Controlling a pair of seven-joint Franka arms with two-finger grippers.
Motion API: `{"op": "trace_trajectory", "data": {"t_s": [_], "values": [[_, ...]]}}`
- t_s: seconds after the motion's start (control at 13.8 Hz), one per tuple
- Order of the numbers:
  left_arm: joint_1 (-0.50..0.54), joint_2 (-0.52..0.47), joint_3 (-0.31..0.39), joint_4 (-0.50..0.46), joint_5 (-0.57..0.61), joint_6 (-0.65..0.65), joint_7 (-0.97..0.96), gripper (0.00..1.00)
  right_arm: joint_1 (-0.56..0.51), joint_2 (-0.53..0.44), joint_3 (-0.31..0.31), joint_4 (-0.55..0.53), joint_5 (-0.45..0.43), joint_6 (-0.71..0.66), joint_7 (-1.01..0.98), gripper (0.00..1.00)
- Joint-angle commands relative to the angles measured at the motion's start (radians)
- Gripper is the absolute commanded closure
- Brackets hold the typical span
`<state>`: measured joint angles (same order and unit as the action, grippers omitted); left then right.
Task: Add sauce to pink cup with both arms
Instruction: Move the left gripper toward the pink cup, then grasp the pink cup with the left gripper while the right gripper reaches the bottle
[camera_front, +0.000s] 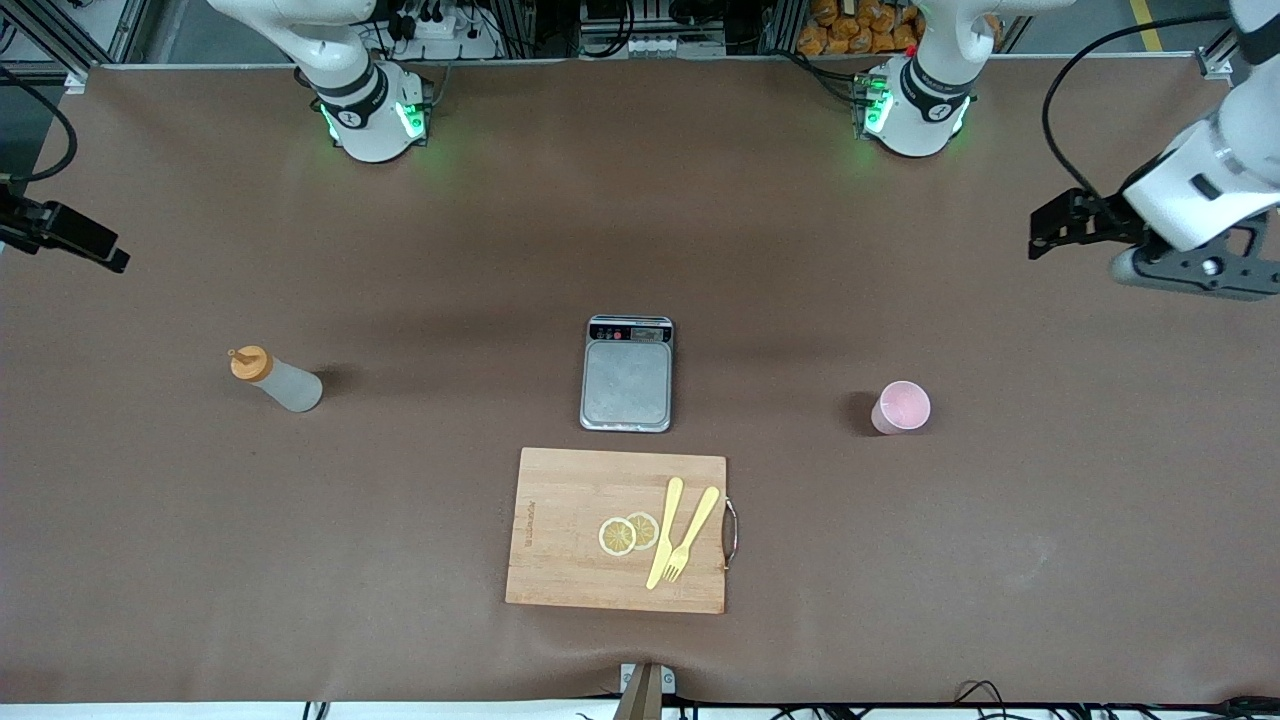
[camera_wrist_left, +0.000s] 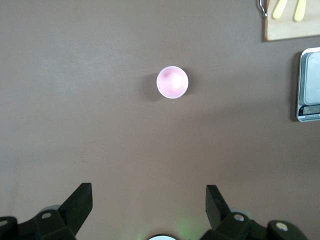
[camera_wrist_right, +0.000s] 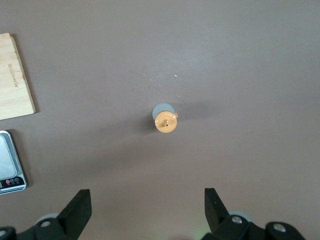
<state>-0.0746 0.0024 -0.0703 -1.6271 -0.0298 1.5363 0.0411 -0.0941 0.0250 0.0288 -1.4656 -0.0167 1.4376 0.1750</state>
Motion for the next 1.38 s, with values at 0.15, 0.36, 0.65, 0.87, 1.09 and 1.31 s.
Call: {"op": "trace_trajectory", "data": {"t_s": [0.15,0.36,0.65,0.87,1.09,1.31], "values": [[0.010,-0.022,-0.023,-0.158,0.002,0.146,0.014,0.00,-0.160,0.006,0.013,-0.018,0.061,-0.049,-0.009,0.00],[0.038,-0.022,-0.023,-0.246,0.002,0.257,0.064,0.00,-0.303,0.047,0.013,-0.016,0.151,-0.098,-0.011,0.00],[0.041,0.019,-0.023,-0.353,0.004,0.424,0.089,0.00,-0.398,0.088,0.011,-0.025,0.167,-0.138,0.003,0.00],[0.039,0.039,-0.023,-0.421,0.007,0.513,0.089,0.00,-0.426,0.188,0.011,-0.015,0.158,-0.141,0.098,0.00],[0.035,0.160,-0.023,-0.407,0.008,0.600,0.089,0.00,-0.473,0.246,0.013,-0.016,0.175,-0.170,0.148,0.00],[0.023,0.272,-0.023,-0.395,0.008,0.718,0.088,0.00,-0.525,0.323,0.013,-0.015,0.231,-0.192,0.273,0.00]]}}
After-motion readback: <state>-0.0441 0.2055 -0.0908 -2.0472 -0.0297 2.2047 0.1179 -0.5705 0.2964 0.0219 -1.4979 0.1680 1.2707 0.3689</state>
